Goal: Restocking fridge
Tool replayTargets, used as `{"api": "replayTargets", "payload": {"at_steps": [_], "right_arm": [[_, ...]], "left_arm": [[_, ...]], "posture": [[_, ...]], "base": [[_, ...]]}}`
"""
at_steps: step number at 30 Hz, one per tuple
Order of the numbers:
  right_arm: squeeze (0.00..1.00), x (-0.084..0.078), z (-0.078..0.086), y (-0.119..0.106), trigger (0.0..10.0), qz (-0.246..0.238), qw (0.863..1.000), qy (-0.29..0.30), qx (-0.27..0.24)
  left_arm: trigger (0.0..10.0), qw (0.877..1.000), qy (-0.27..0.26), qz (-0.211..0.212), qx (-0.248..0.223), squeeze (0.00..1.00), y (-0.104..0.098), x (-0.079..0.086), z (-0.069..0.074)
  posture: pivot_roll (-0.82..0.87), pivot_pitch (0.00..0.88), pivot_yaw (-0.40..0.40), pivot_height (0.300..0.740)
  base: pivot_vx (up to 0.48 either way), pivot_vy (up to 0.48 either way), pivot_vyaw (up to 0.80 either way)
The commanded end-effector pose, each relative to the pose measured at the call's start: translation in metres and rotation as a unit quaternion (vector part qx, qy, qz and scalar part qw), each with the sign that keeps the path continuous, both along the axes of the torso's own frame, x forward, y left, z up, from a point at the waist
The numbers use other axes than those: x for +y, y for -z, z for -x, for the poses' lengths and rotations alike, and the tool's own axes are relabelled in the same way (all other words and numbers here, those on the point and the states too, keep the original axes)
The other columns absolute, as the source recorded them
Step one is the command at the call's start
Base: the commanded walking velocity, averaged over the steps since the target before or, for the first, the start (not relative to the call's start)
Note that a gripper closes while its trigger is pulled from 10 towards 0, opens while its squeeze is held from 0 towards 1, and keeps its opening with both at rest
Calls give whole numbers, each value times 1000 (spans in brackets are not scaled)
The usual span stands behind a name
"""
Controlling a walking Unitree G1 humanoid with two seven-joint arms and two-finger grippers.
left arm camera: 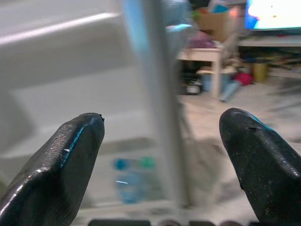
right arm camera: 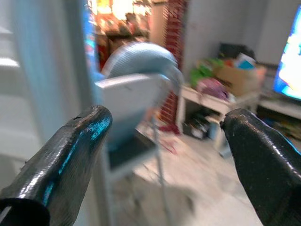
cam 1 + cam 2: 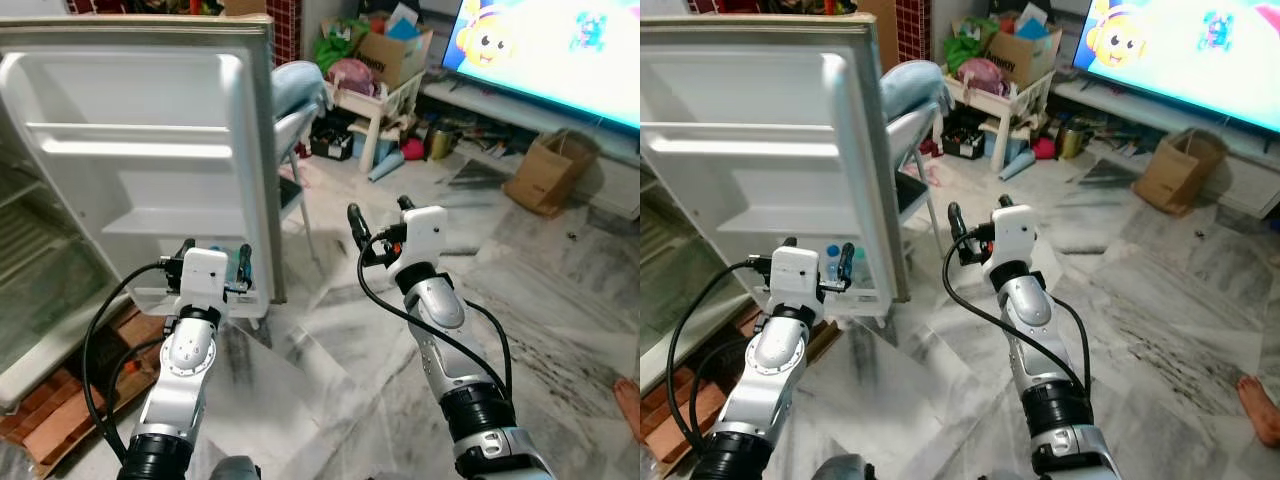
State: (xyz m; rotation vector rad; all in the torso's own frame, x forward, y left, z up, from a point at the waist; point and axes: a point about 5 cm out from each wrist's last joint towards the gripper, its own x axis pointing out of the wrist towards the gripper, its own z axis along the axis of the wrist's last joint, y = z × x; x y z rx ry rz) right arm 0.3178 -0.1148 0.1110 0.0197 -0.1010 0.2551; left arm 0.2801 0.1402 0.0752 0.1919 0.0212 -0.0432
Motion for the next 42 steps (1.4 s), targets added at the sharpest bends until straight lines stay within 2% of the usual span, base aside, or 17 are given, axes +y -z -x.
{"api": "replayTargets", "payload": {"at_steps": [1,5,11,21,29,36,42], "right_arm": [[0,-1,-1,0,10000,7,1000,4,1],[0,4,2,-2,10000,12,1000,-18,-16],[0,4,1,-11,10000,15,999,-17,-41],[0,7,1,-13,10000,25,998,-29,-50],[0,8,3,-11,10000,21,998,-33,-49],[0,10,4,-11,10000,16,998,-40,-49],[0,10,5,-7,10000,13,998,-45,-41]], "left_arm": [[10000,1000,3,0,-9,0,-4,-2,-2],[10000,1000,2,0,-9,0,-4,-2,-3],[10000,1000,-20,-7,0,0,0,3,-4],[10000,1000,-20,-8,-2,0,-3,3,-6],[10000,1000,-23,-12,14,0,4,2,-4],[10000,1000,-21,-13,16,0,4,1,-4],[10000,999,-19,-16,22,0,7,-1,-2]], "posture": [[129,10,-12,740],[127,11,-12,740],[124,13,-9,740],[121,17,-7,740],[122,20,-9,740],[122,23,-11,740],[124,24,-12,740]], "base": [[247,0,0],[124,0,325],[81,0,713],[263,0,696],[344,0,666],[314,-339,618],[0,-431,150]]}}
